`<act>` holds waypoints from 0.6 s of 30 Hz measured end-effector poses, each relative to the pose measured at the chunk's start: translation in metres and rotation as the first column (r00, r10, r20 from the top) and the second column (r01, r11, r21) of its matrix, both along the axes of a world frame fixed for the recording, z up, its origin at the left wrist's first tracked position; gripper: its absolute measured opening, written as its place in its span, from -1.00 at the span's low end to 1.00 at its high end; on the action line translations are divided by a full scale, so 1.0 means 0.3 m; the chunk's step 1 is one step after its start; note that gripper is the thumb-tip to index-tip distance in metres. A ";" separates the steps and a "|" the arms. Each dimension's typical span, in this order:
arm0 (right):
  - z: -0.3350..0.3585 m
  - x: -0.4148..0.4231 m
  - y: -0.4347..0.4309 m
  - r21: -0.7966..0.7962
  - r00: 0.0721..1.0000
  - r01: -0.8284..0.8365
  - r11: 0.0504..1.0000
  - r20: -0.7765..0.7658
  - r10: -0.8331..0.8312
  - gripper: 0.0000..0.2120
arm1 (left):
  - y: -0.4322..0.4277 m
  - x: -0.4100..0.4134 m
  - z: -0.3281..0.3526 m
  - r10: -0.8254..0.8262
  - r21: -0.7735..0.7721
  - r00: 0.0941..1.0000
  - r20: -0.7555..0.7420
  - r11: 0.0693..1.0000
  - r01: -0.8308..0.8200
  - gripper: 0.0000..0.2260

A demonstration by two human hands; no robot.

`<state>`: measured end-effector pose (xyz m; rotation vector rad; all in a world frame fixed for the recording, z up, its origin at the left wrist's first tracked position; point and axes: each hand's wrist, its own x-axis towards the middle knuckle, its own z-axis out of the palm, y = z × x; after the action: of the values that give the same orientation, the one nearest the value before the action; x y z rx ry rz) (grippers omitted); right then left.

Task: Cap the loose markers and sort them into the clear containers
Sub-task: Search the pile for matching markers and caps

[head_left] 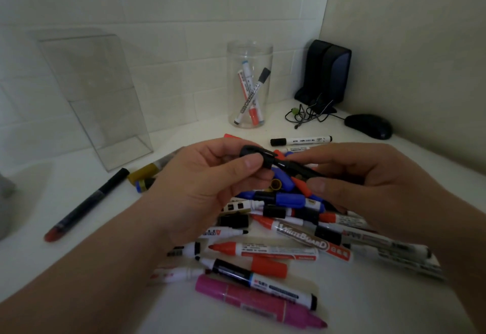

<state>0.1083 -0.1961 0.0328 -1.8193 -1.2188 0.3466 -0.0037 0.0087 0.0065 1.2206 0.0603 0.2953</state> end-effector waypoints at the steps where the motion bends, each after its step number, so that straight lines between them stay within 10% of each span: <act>1: 0.002 -0.004 0.000 -0.001 0.999 0.008 1.000 0.035 -0.008 -0.63 | 0.001 -0.001 -0.003 0.000 0.070 1.000 -0.009 0.998 0.000 -0.80; 12: -0.004 -0.041 0.005 -0.052 0.835 0.142 0.988 0.543 -0.091 -0.66 | -0.007 -0.030 0.016 -0.003 0.433 0.996 -0.087 0.901 0.041 -0.86; 18: -0.007 -0.056 0.012 -0.094 0.943 0.099 0.991 0.328 -0.063 -0.74 | -0.003 -0.049 0.030 0.010 0.581 1.000 -0.021 0.814 0.004 -0.81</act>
<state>0.0915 -0.1926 0.0306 -2.0732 -1.3636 0.0664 -0.0185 0.0080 0.0155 1.8388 -0.0115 0.3133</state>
